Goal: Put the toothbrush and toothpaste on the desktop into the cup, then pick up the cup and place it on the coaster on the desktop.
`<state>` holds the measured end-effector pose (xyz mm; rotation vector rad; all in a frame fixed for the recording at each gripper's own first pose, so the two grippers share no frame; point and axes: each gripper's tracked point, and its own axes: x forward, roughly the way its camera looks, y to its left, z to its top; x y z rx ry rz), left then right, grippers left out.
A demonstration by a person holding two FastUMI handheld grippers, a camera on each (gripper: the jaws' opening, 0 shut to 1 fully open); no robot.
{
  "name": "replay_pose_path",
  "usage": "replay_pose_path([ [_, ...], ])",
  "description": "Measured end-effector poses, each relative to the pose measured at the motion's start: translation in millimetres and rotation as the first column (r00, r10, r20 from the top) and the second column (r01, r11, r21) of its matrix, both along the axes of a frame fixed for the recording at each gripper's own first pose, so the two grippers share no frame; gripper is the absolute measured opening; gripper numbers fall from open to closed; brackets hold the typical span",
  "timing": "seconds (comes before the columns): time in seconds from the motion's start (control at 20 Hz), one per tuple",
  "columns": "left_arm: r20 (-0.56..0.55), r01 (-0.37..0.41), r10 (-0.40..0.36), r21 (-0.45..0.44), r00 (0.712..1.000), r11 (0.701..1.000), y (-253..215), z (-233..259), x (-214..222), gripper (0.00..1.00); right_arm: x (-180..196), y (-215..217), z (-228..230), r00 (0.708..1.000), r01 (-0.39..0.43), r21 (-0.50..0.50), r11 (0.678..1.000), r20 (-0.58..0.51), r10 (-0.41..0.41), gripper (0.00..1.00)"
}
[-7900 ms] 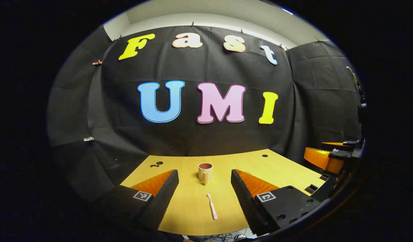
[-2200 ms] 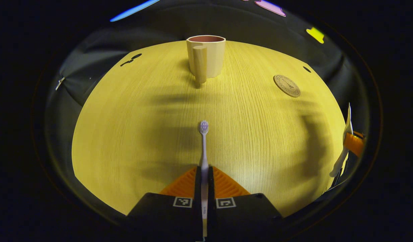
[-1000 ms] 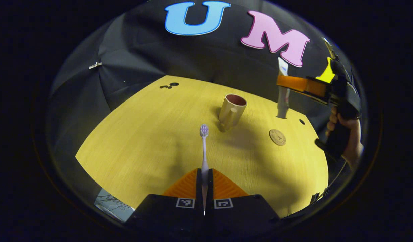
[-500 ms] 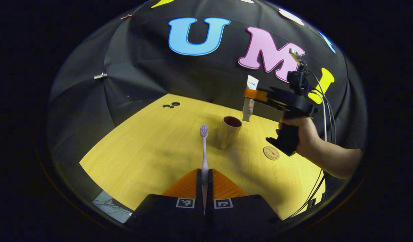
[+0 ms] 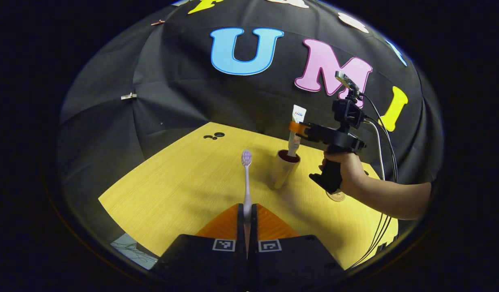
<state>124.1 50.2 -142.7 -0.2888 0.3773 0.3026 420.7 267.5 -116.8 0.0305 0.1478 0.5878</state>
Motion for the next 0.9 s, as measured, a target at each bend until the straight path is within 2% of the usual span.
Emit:
replay_pose_path([
  [0.05, 0.001, -0.004, 0.004, -0.005, 1.0, 1.0, 0.6, -0.5, 0.4, 0.06, 0.6, 0.2, -4.2, 1.0, 0.002, -0.002, 1.0, -0.004, -0.002, 0.34],
  [0.1, 0.002, -0.006, 0.006, -0.012, 1.0, 1.0, 0.8, -0.4, -0.2, 0.06, 1.5, 0.9, -10.2, 1.0, 0.006, -0.005, 1.0, -0.014, -0.006, 0.34],
  [0.15, 0.002, -0.005, 0.005, -0.017, 1.0, 1.0, -0.1, -0.5, -0.2, 0.06, 1.0, -0.2, -17.0, 1.0, 0.011, -0.01, 1.0, -0.024, -0.011, 0.29],
  [0.2, 0.002, -0.005, 0.005, -0.017, 1.0, 1.0, -0.2, -0.1, -0.5, 0.06, 0.2, -2.3, -25.2, 0.999, 0.018, -0.017, 1.0, -0.037, -0.019, 0.34],
  [0.3, -0.002, 0.001, -0.001, -0.015, 1.0, 1.0, -1.2, -1.0, -0.5, 0.06, -4.0, -4.2, -41.1, 0.998, 0.014, -0.032, 0.999, -0.068, -0.016, 0.37],
  [0.35, -0.005, 0.003, -0.003, -0.012, 1.0, 1.0, -1.8, -1.3, -1.6, 0.06, -6.5, -5.7, -51.2, 0.996, 0.012, -0.048, 0.999, -0.086, -0.017, 0.46],
  [0.4, -0.007, 0.007, -0.007, -0.011, 1.0, 1.0, -2.5, -1.5, -2.2, 0.06, -12.2, -6.6, -55.5, 0.995, 0.001, -0.056, 0.998, -0.103, -0.007, 0.43],
  [0.45, -0.008, 0.009, -0.009, -0.009, 1.0, 1.0, -4.4, -2.6, -2.1, 0.06, -12.8, -7.3, -61.4, 0.993, -0.002, -0.065, 0.998, -0.115, -0.005, 0.46],
  [0.5, -0.007, 0.013, -0.013, -0.009, 1.0, 1.0, -6.0, -1.3, -2.0, 0.06, -14.3, -5.0, -59.7, 0.993, -0.01, -0.06, 0.998, -0.116, 0.003, 0.61],
  [0.55, -0.006, 0.016, -0.016, -0.009, 1.0, 1.0, -7.8, -1.3, -1.6, 0.06, -16.1, -7.0, -55.2, 0.994, -0.009, -0.059, 0.998, -0.107, 0.002, 0.61],
  [0.65, 0.002, 0.024, -0.024, -0.01, 1.0, 1.0, -11.0, 1.1, 0.2, 0.06, -22.8, -9.7, -38.5, 0.996, -0.016, -0.037, 0.999, -0.093, 0.012, 0.84],
  [0.7, 0.01, 0.025, -0.025, -0.007, 1.0, 1.0, -12.1, 3.8, 2.4, 0.06, -25.2, -12.9, -32.0, 0.996, -0.018, -0.028, 0.999, -0.086, 0.015, 0.82],
  [0.75, 0.019, 0.029, -0.029, -0.005, 0.999, 1.0, -13.2, 6.7, 4.7, 0.06, -30.4, -17.6, -24.9, 0.996, -0.02, -0.023, 1.0, -0.084, 0.018, 0.99],
  [0.85, 0.047, 0.038, -0.038, 0.0, 0.998, 0.999, -14.9, 14.8, 14.4, 0.06, -38.4, -34.3, -14.1, 0.997, -0.013, -0.024, 1.0, -0.074, 0.011, 0.98],
  [0.9, 0.067, 0.046, -0.046, 0.002, 0.997, 0.999, -16.2, 22.2, 21.3, 0.11, -42.4, -44.3, -9.0, 0.998, -0.004, -0.022, 1.0, -0.068, 0.003, 0.98],
])
